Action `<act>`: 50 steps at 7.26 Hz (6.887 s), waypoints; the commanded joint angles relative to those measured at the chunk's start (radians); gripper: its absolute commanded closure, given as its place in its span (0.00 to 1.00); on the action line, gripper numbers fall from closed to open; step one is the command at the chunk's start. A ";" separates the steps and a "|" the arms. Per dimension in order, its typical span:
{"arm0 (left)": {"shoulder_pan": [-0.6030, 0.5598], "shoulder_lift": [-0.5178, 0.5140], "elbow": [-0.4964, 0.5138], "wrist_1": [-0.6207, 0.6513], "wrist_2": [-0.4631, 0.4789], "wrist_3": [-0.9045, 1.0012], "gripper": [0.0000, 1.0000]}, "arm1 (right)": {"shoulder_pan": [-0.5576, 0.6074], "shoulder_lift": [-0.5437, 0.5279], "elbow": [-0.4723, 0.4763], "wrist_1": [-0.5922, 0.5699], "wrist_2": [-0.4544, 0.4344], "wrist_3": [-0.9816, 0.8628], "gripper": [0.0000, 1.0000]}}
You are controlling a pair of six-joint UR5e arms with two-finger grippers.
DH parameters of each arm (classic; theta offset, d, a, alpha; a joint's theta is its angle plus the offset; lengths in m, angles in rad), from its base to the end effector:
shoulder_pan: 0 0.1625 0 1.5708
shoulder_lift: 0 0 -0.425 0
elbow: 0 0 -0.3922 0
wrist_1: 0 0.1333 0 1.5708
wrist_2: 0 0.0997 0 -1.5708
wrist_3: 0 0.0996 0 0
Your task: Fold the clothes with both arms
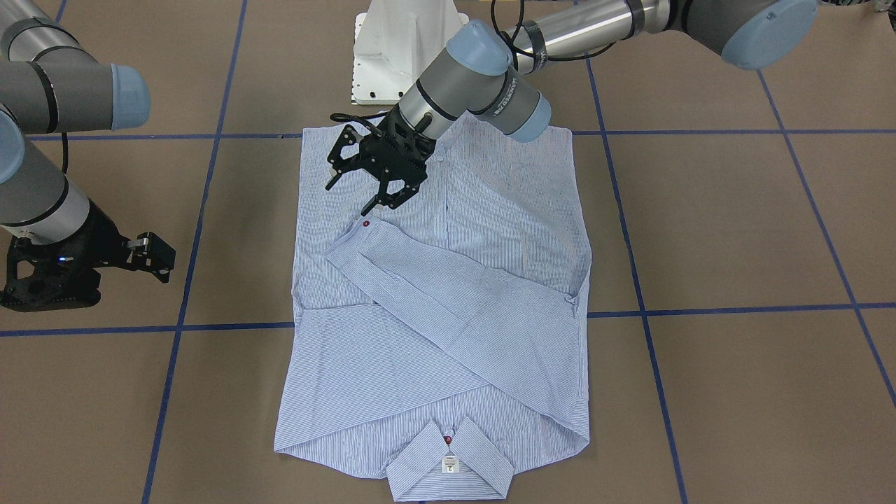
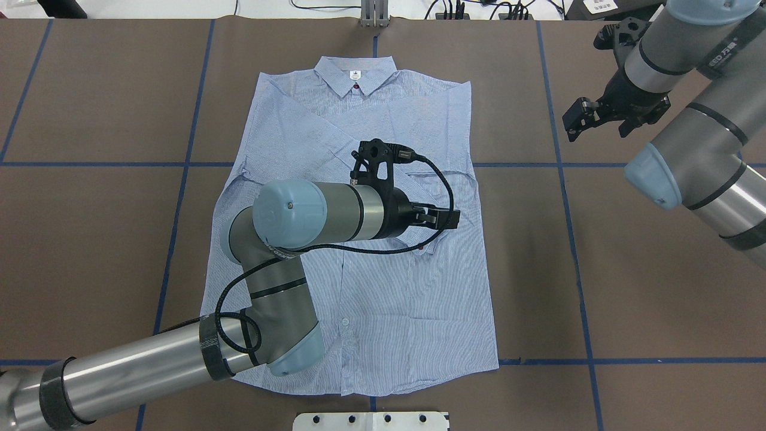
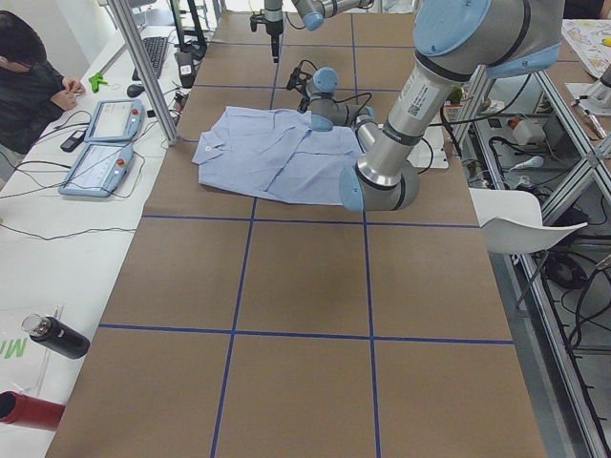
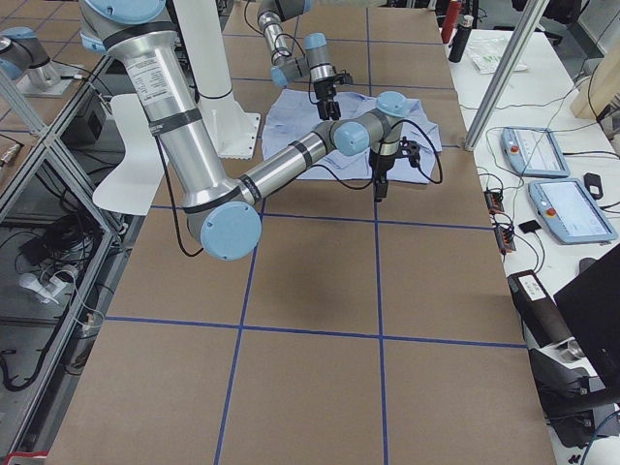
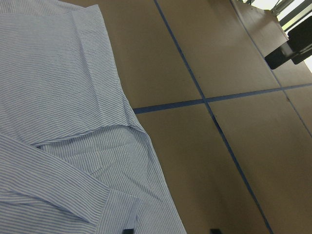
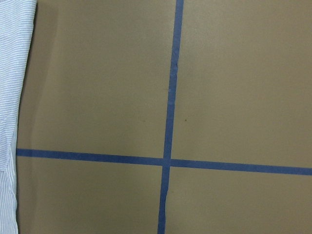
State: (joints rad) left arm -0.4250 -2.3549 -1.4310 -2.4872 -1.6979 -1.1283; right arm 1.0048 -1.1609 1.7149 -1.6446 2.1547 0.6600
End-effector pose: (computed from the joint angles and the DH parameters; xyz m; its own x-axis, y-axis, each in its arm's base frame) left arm 0.6003 -0.4041 0.1291 0.1340 0.4056 -0.9042 0.2613 0.8657 0.4270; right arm -0.2715 -0.5736 0.3736 0.7400 -0.0643 0.6695 0.0277 0.9975 0.0652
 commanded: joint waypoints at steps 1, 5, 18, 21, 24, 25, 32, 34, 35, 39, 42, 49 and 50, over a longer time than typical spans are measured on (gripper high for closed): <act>-0.006 0.009 -0.003 0.025 -0.003 -0.004 0.00 | -0.002 -0.014 0.029 0.023 0.028 0.001 0.00; -0.078 0.119 -0.124 0.192 -0.009 -0.054 0.00 | -0.147 -0.118 0.098 0.360 0.027 0.356 0.00; -0.189 0.457 -0.569 0.556 -0.129 -0.036 0.00 | -0.749 -0.230 0.270 0.345 -0.348 0.753 0.00; -0.189 0.460 -0.572 0.557 -0.129 -0.039 0.00 | -0.768 -0.255 0.272 0.347 -0.355 0.753 0.02; -0.189 0.460 -0.571 0.557 -0.131 -0.039 0.00 | -0.767 -0.255 0.278 0.345 -0.348 0.753 0.31; -0.189 0.460 -0.572 0.557 -0.132 -0.039 0.00 | -0.767 -0.257 0.278 0.345 -0.346 0.753 0.39; -0.187 0.459 -0.572 0.557 -0.134 -0.054 0.00 | -0.767 -0.264 0.284 0.344 -0.340 0.753 0.40; -0.187 0.456 -0.572 0.557 -0.134 -0.059 0.00 | -0.767 -0.264 0.284 0.344 -0.340 0.753 0.44; -0.189 0.457 -0.572 0.557 -0.134 -0.059 0.00 | -0.769 -0.264 0.284 0.342 -0.338 0.753 0.49; -0.187 0.456 -0.572 0.557 -0.134 -0.059 0.00 | -0.776 -0.263 0.284 0.333 -0.338 0.753 0.49; -0.187 0.454 -0.572 0.557 -0.134 -0.059 0.00 | -0.776 -0.263 0.284 0.330 -0.334 0.753 0.80; -0.187 0.456 -0.572 0.559 -0.134 -0.077 0.00 | -0.759 -0.263 0.327 0.307 -0.300 0.753 1.00; -0.187 0.474 -0.565 0.564 -0.134 -0.079 0.00 | -0.752 -0.257 0.354 0.260 -0.274 0.753 1.00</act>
State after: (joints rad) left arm -0.6121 -1.8956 -2.0018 -1.9280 -1.8316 -1.2046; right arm 0.2433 -1.4226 2.0390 -1.3421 1.8513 1.4128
